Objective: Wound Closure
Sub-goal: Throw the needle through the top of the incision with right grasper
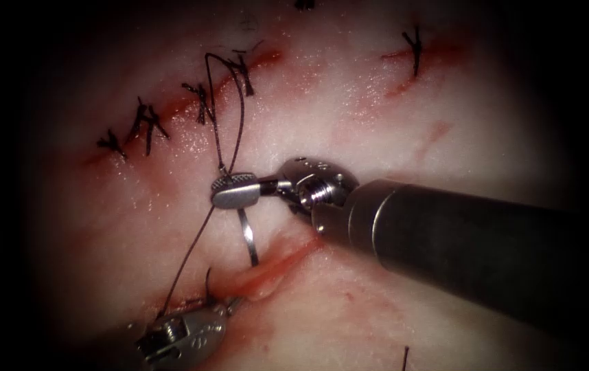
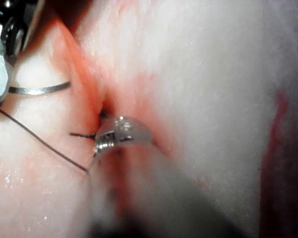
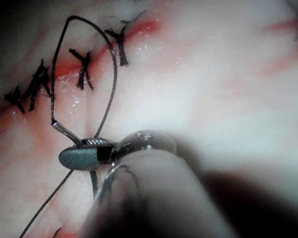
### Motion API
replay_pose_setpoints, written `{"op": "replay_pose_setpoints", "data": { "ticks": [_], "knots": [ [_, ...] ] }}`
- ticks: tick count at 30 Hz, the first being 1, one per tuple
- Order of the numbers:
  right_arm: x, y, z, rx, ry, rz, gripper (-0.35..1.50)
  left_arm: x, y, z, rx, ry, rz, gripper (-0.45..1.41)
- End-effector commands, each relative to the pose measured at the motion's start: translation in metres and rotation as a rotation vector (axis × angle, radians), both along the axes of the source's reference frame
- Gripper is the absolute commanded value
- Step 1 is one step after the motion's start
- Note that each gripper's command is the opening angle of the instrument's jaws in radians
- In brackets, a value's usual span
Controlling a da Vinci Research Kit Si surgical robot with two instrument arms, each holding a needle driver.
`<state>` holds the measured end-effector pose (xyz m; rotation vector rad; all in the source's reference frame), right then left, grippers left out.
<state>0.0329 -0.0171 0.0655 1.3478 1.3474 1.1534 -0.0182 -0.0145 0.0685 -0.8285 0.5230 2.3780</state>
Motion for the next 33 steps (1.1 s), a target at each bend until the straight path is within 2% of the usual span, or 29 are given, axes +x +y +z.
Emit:
{"op": "replay_pose_setpoints", "data": {
  "ticks": [1,5,13,27,33],
  "knots": [
    [0.0009,0.0002,0.0005,0.011,-0.010,-0.001,-0.35,-0.0005,0.0002,0.0006,-0.001,-0.002,0.001,-0.37],
    [0.0008,-0.0010,0.0003,0.062,-0.028,-0.041,-0.35,-0.0005,0.0003,0.0006,-0.001,-0.002,0.001,-0.37],
    [0.0010,-0.0030,-0.0017,0.220,0.014,-0.092,-0.35,-0.0005,0.0005,0.0007,0.000,-0.002,0.001,-0.38],
    [0.0011,-0.0046,-0.0036,0.498,0.067,-0.121,-0.35,-0.0006,0.0007,0.0006,-0.002,-0.004,-0.004,-0.40],
    [0.0016,-0.0057,-0.0046,0.522,0.082,-0.130,-0.35,-0.0006,0.0007,0.0006,-0.005,-0.001,0.001,-0.40]
  ]
}}
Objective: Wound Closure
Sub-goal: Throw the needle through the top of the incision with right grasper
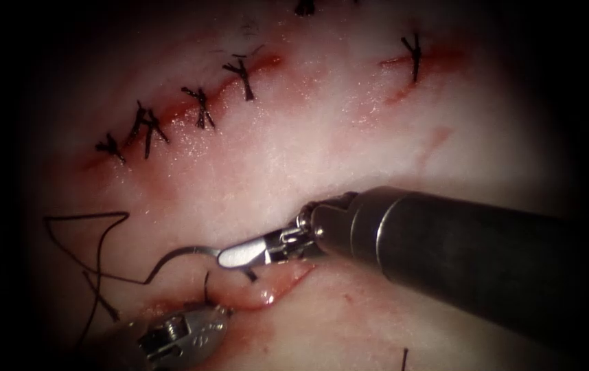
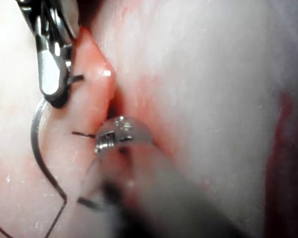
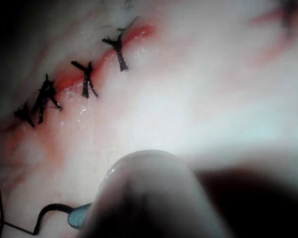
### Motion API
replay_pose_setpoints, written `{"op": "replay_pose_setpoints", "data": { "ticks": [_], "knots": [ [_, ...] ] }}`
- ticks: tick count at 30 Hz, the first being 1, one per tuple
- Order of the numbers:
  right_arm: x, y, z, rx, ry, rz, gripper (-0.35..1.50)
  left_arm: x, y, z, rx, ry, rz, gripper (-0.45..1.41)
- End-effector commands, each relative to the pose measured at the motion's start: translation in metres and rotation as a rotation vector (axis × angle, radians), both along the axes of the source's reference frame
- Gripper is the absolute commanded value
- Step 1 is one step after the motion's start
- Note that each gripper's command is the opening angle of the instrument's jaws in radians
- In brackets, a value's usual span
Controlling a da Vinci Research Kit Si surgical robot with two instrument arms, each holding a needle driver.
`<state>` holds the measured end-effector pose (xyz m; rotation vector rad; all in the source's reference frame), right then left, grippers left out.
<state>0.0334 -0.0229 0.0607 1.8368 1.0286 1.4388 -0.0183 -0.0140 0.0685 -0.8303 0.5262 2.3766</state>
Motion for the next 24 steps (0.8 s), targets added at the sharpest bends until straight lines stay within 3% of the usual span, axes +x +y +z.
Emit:
{"op": "replay_pose_setpoints", "data": {
  "ticks": [1,9,13,14,15,18,21,22,24],
  "knots": [
    [0.0010,-0.0001,0.0001,0.003,0.006,-0.003,-0.35,-0.0005,0.0002,0.0005,-0.002,0.000,0.002,-0.40],
    [0.0011,0.0003,-0.0003,0.017,-0.009,0.010,-0.35,-0.0004,0.0002,0.0005,-0.002,0.000,0.001,-0.40],
    [0.0007,0.0027,0.0006,-0.111,-0.066,0.090,-0.35,-0.0005,0.0002,0.0004,-0.002,0.000,0.001,-0.40],
    [0.0005,0.0037,0.0009,-0.199,-0.099,0.132,0.41,-0.0005,0.0001,0.0004,-0.002,0.001,0.001,-0.40],
    [0.0004,0.0043,0.0011,-0.278,-0.127,0.165,0.73,-0.0005,0.0001,0.0004,-0.002,0.000,0.001,-0.40],
    [-0.0001,0.0063,0.0014,-0.412,-0.174,0.215,0.94,-0.0005,0.0001,0.0002,-0.002,0.001,0.001,-0.40],
    [-0.0007,0.0081,0.0013,-0.533,-0.220,0.255,1.00,-0.0005,-0.0001,0.0001,-0.001,0.001,0.001,-0.40],
    [-0.0011,0.0090,0.0012,-0.665,-0.250,0.280,0.94,-0.0005,-0.0001,0.0000,-0.001,0.001,0.001,-0.40],
    [-0.0015,0.0102,0.0010,-0.892,-0.299,0.316,1.03,-0.0006,-0.0002,0.0000,-0.001,-0.001,0.002,-0.40]
  ]
}}
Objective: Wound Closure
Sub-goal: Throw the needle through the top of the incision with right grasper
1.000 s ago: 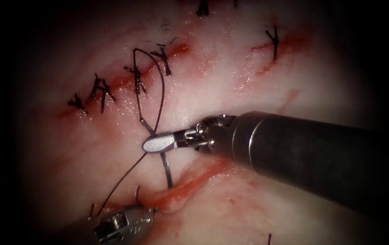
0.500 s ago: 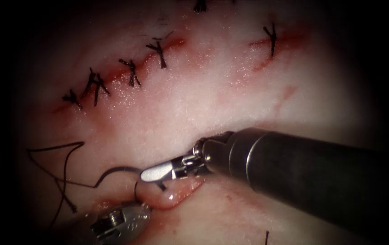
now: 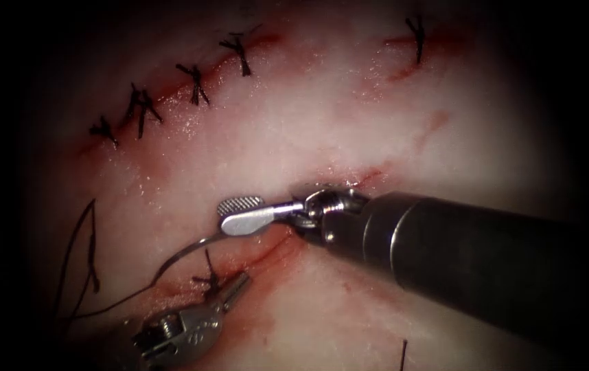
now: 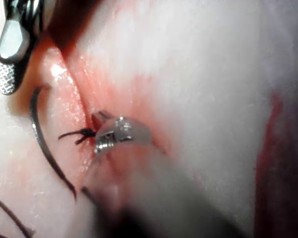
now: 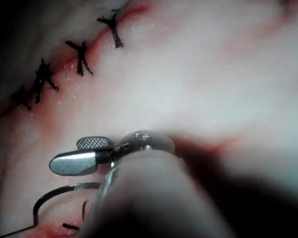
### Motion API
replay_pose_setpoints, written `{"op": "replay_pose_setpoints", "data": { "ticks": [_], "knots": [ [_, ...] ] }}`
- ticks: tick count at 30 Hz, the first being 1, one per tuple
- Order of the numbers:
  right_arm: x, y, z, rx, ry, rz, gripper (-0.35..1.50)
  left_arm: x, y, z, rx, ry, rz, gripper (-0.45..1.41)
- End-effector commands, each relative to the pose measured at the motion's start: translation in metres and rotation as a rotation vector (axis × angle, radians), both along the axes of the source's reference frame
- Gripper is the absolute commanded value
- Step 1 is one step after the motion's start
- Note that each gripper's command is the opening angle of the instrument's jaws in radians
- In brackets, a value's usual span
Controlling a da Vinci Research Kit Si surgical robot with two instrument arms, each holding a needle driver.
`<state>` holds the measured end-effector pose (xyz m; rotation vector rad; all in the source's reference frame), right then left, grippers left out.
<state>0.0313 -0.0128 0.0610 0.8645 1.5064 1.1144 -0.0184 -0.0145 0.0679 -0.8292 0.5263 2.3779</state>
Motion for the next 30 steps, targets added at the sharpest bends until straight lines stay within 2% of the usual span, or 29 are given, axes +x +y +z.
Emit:
{"op": "replay_pose_setpoints", "data": {
  "ticks": [1,2,5,6,7,8,16,20,25,27,30],
  "knots": [
    [0.0004,0.0010,0.0006,-0.126,-0.045,0.011,1.03,-0.0005,0.0002,0.0006,-0.001,-0.002,0.001,-0.40],
    [0.0000,0.0025,0.0002,-0.310,-0.104,0.028,1.00,-0.0005,0.0002,0.0005,-0.001,-0.002,0.001,-0.40],
    [-0.0004,0.0045,-0.0003,-0.431,-0.150,0.043,1.11,-0.0005,0.0001,0.0005,-0.002,-0.004,0.003,-0.40],
    [-0.0006,0.0055,-0.0008,-0.523,-0.152,0.038,1.21,-0.0005,0.0001,0.0005,-0.002,-0.004,0.003,-0.40],
    [-0.0007,0.0057,-0.0014,-0.683,-0.205,0.025,1.30,-0.0005,0.0000,0.0005,-0.002,-0.004,0.003,-0.40],
    [-0.0006,0.0054,-0.0017,-0.721,-0.236,0.004,1.33,-0.0005,0.0000,0.0005,-0.003,-0.004,0.003,-0.40],
    [0.0021,-0.0007,-0.0055,-0.980,-0.406,-0.169,1.40,0.0000,-0.0015,0.0006,-0.015,-0.001,0.007,-0.40],
    [0.0031,-0.0031,-0.0068,-1.135,-0.546,-0.202,1.40,0.0005,-0.0021,0.0004,-0.018,-0.001,0.011,-0.40],
    [0.0042,-0.0055,-0.0072,-1.317,-0.672,-0.239,1.40,0.0015,-0.0026,0.0002,-0.019,-0.003,0.017,-0.40],
    [0.0054,-0.0070,-0.0066,-1.445,-0.769,-0.310,1.38,0.0016,-0.0028,0.0003,-0.022,-0.002,0.017,-0.40],
    [0.0064,-0.0080,-0.0062,-1.546,-0.846,-0.356,1.35,0.0015,-0.0030,0.0004,-0.024,0.000,0.016,-0.40]
  ]
}}
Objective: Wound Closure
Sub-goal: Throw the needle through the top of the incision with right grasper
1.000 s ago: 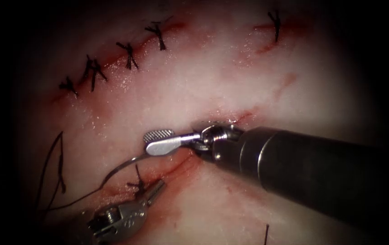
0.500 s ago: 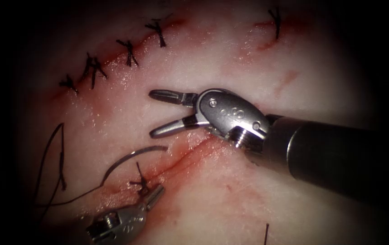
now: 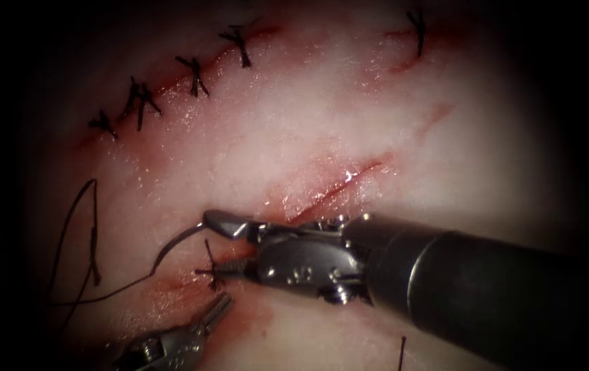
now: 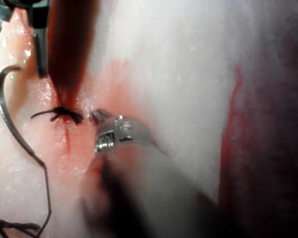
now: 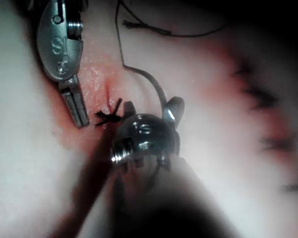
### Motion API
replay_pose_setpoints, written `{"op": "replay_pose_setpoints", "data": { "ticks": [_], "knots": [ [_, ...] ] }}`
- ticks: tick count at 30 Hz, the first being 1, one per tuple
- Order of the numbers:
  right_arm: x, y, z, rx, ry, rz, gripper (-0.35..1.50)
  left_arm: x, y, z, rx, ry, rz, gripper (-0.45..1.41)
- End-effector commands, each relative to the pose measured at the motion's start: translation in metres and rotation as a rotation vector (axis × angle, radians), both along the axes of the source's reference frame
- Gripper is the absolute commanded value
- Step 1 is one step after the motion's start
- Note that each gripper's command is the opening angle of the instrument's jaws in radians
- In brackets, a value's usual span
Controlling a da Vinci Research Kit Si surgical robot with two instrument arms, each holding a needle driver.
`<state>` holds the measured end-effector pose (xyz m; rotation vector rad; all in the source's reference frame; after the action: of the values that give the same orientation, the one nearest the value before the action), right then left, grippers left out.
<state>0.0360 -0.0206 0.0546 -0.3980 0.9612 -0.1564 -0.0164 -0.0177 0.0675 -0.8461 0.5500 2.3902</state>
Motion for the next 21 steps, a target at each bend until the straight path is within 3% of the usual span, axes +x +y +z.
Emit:
{"op": "replay_pose_setpoints", "data": {
  "ticks": [1,6,11,21],
  "knots": [
    [0.0021,-0.0005,0.0004,-0.062,-0.035,-0.015,1.35,-0.0006,0.0002,0.0008,-0.002,0.000,0.000,-0.40],
    [0.0038,-0.0012,-0.0006,-0.251,-0.164,-0.053,1.25,-0.0005,0.0000,0.0008,-0.003,0.000,0.001,-0.40],
    [0.0055,-0.0017,-0.0011,-0.345,-0.226,-0.056,1.23,-0.0005,0.0000,0.0009,-0.003,0.001,0.000,-0.40],
    [0.0083,-0.0029,0.0024,-0.446,-0.289,-0.090,1.21,-0.0004,0.0000,0.0009,-0.003,0.000,0.001,-0.40]
  ]
}}
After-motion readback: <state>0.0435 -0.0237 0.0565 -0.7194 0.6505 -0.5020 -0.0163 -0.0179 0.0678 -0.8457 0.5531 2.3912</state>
